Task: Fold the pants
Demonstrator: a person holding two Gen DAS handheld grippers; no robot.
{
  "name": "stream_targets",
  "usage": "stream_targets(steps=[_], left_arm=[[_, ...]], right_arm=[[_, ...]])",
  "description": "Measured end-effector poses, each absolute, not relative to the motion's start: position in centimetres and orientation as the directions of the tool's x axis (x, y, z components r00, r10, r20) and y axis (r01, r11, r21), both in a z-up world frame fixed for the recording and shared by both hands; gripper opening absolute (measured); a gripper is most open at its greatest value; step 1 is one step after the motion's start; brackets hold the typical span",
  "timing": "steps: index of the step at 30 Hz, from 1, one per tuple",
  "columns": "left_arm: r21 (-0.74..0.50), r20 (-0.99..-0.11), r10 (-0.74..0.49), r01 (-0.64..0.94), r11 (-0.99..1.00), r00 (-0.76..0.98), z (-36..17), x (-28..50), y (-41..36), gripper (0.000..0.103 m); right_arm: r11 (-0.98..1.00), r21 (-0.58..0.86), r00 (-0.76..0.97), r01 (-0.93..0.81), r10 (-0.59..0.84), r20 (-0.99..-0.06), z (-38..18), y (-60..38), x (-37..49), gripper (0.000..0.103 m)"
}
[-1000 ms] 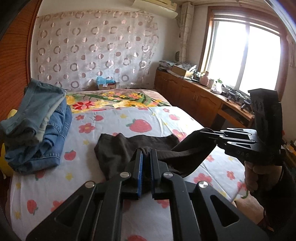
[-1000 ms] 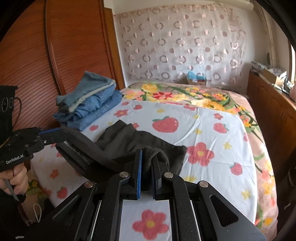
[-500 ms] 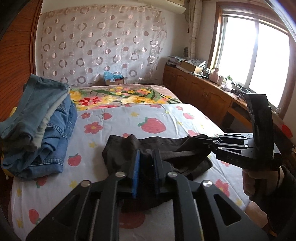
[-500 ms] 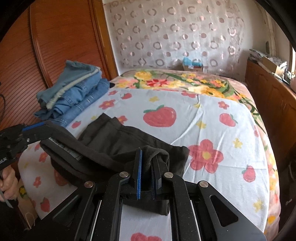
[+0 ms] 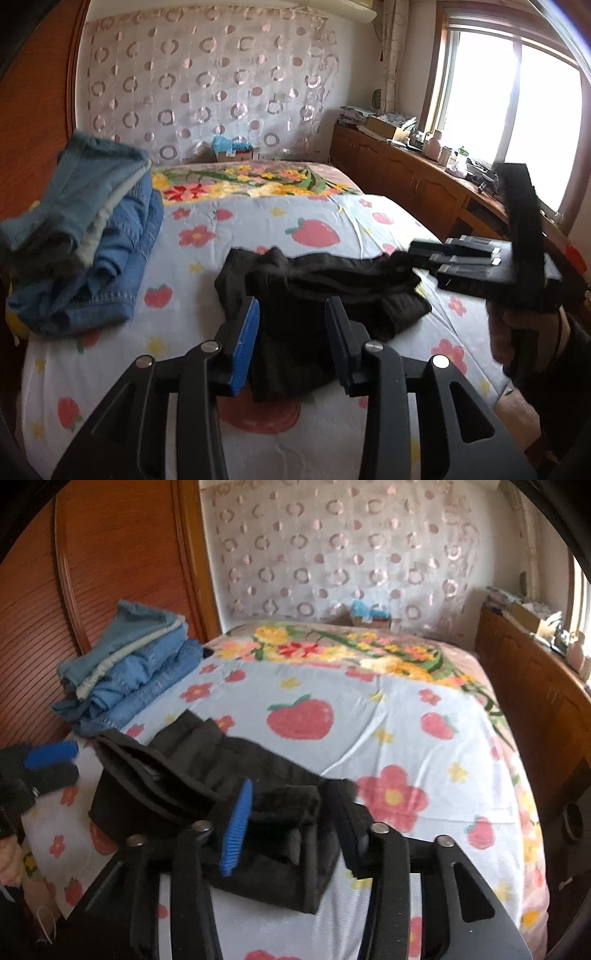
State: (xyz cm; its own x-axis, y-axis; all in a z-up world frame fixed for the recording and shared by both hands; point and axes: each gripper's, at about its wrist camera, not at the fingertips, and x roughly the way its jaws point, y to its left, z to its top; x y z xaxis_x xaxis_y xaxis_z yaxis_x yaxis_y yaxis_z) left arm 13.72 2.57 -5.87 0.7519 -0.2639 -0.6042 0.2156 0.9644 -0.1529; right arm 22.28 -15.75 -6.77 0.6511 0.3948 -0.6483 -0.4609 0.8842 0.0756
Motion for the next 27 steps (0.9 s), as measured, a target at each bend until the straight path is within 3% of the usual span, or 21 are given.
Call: stream_targets(steps=[18, 27], left_arm=[[-0.128, -0.714, -0.226, 0.194, 0.973, 0.662, -10.8, 14.3, 1.9, 0.036], [-0.132, -0.729, -0.224, 0.188, 0.973, 0.647, -11.5, 14.9, 2.0, 0.036]], right_arm=[[0.86, 0.087, 0.556, -0.502, 0.399, -0.729, -10.9, -17.0, 20.1, 0.043], [0.859, 0.088, 0.542, -0.505, 0.395, -0.742, -11.6, -17.0, 20.1, 0.041]])
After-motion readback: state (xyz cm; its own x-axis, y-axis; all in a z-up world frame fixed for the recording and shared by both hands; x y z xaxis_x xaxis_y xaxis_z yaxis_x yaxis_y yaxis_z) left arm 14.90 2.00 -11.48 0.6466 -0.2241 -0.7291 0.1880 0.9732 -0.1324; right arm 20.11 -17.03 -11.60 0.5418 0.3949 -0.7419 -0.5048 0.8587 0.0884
